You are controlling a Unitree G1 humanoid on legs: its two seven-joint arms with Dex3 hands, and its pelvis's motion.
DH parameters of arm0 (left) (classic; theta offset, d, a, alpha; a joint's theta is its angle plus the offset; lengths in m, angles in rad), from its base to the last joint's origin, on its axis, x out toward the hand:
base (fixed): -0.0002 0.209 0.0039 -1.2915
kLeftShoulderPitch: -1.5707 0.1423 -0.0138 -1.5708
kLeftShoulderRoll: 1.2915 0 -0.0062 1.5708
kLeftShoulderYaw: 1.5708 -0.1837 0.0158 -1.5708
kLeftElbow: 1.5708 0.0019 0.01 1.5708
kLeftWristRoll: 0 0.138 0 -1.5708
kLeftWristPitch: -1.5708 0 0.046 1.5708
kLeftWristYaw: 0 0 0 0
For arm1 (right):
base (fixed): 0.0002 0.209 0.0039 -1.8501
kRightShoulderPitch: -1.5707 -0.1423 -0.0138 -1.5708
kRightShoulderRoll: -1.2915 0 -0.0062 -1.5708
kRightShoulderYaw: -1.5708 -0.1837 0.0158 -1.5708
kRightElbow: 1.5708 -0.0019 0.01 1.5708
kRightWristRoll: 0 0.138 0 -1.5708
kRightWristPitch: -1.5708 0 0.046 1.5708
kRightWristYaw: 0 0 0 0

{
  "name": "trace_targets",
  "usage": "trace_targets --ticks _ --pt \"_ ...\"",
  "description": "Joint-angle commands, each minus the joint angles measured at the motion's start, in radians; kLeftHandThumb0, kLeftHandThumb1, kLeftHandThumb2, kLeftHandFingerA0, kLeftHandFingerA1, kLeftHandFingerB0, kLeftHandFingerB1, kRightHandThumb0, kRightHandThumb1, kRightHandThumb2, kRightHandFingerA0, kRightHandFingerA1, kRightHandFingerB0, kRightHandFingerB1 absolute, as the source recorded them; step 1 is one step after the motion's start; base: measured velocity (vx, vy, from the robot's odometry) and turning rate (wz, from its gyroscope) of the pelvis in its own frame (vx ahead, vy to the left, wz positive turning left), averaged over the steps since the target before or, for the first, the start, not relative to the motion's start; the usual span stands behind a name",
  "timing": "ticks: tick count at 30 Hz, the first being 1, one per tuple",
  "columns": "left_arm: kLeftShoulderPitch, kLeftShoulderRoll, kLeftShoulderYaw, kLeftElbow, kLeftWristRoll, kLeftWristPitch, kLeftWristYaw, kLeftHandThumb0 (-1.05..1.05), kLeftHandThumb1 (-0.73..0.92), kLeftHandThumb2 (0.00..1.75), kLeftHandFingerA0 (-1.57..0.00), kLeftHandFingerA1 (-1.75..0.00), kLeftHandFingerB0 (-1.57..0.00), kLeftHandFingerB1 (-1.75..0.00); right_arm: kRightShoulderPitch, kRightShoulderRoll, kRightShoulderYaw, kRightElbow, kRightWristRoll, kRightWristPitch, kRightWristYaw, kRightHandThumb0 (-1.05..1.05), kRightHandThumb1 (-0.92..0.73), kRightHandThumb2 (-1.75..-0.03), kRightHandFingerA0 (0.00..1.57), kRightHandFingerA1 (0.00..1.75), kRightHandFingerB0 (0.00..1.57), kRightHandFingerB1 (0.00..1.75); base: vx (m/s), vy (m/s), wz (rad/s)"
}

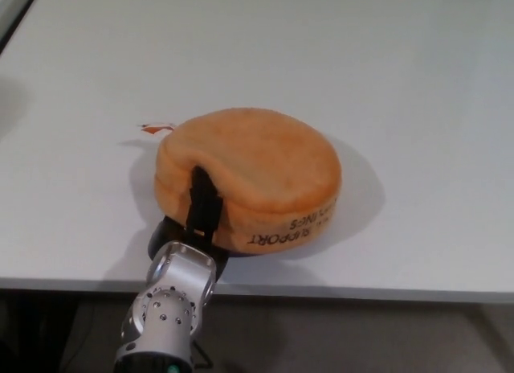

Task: A soft plate is kept in the center of the table close to the robot and the robot uses its left hand to pick up the plate, turns it upside down and places it back on the table

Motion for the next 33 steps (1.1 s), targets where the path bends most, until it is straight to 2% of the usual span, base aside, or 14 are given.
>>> trace_targets --ticks 1,2,4,5,6,8,12,16,19,25,27,31,32,33 --pt "0.020 -0.383 -0.016 0.007 -0.090 0.043 0.161 -0.42 0.56 0.92 -1.25 -1.42 -0.45 -0.66 0.046 -0.050 0.006 -0.092 0.017 0.090 0.006 -0.70 -0.77 -0.64 0.65 0.45 0.28 0.33 0.00 0.000 0.00" --pt "0.021 -0.384 -0.023 0.007 -0.093 0.049 0.160 -0.32 0.68 0.67 -0.98 -1.75 -0.57 -0.72 0.043 -0.049 0.007 -0.088 0.019 0.088 0.009 -0.71 -0.77 -0.64 0.64 0.45 0.28 0.33 0.00 0.000 0.00" --pt "0.023 -0.396 -0.046 0.014 -0.084 0.051 0.155 -0.30 0.67 0.66 -0.97 -1.75 -0.53 -0.66 0.049 -0.050 0.007 -0.097 0.017 0.093 0.008 -0.70 -0.78 -0.64 0.63 0.46 0.28 0.34 0.00 0.000 0.00" --pt "0.023 -0.404 -0.053 0.017 -0.086 0.045 0.157 -0.41 0.53 0.90 -1.24 -1.42 -0.42 -0.65 0.051 -0.052 0.007 -0.102 0.013 0.096 0.006 -0.70 -0.78 -0.64 0.62 0.46 0.27 0.34 0.00 0.000 0.00" --pt "0.019 -0.408 -0.055 0.024 -0.089 0.044 0.157 -0.30 0.68 0.66 -0.95 -1.75 -0.52 -0.77 0.051 -0.051 0.005 -0.102 0.017 0.098 0.007 -0.69 -0.78 -0.64 0.63 0.46 0.28 0.34 0.00 0.000 0.00" --pt "0.009 -0.415 -0.062 0.041 -0.097 0.052 0.156 -0.41 0.54 0.92 -1.23 -1.43 -0.68 -1.04 0.049 -0.048 0.004 -0.101 0.029 0.105 0.012 -0.68 -0.77 -0.64 0.63 0.46 0.28 0.34 0.00 0.000 0.00" --pt "0.007 -0.435 -0.101 0.063 -0.088 0.062 0.141 -0.45 0.53 0.91 -1.25 -1.46 -0.68 -1.11 0.053 -0.043 0.007 -0.103 0.037 0.124 0.015 -0.64 -0.78 -0.64 0.63 0.45 0.28 0.33 0.00 0.000 0.00" --pt "-0.001 -0.448 -0.126 0.078 -0.090 0.048 0.130 -0.33 0.68 0.67 -0.97 -1.75 -0.48 -0.80 0.057 -0.044 0.006 -0.110 0.024 0.133 0.004 -0.56 -0.83 -0.66 0.64 0.44 0.29 0.33 0.00 0.000 0.00" --pt "0.000 -0.443 -0.133 0.074 -0.108 0.049 0.124 -0.33 0.69 0.64 -0.95 -1.75 -0.51 -1.33 0.055 -0.046 0.006 -0.108 0.022 0.128 0.006 -0.55 -0.84 -0.66 0.62 0.45 0.28 0.33 0.00 0.000 0.00" --pt "0.017 -0.428 -0.143 0.071 -0.139 0.055 0.097 -0.41 0.53 0.95 -1.19 -1.37 -0.67 -0.96 0.060 -0.045 0.007 -0.115 0.030 0.140 0.010 -0.55 -0.82 -0.66 0.64 0.44 0.28 0.32 0.00 0.000 0.00" --pt "0.020 -0.423 -0.151 0.069 -0.141 0.055 0.094 -0.33 0.66 0.64 -0.94 -1.75 -0.57 -1.01 0.061 -0.045 0.008 -0.116 0.028 0.138 0.011 -0.57 -0.83 -0.66 0.63 0.45 0.28 0.33 0.00 0.000 0.00" --pt "0.022 -0.416 -0.155 0.071 -0.154 0.048 0.075 -0.34 0.66 0.67 -0.93 -1.75 -0.42 -0.88 0.054 -0.047 0.006 -0.109 0.025 0.125 0.011 -0.58 -0.83 -0.66 0.64 0.45 0.28 0.34 0.00 0.000 0.00" --pt "0.023 -0.416 -0.154 0.070 -0.159 0.043 0.076 -0.46 0.52 0.93 -1.18 -1.38 -0.39 -0.74 0.055 -0.047 0.006 -0.111 0.024 0.127 0.010 -0.58 -0.83 -0.66 0.64 0.45 0.28 0.34 0.00 0.000 0.00" --pt "0.026 -0.412 -0.152 0.071 -0.166 0.044 0.068 -0.34 0.67 0.64 -0.92 -1.75 -0.42 -1.12 0.054 -0.045 0.006 -0.109 0.028 0.126 0.012 -0.58 -0.83 -0.66 0.65 0.45 0.29 0.34 0.00 0.000 0.00"
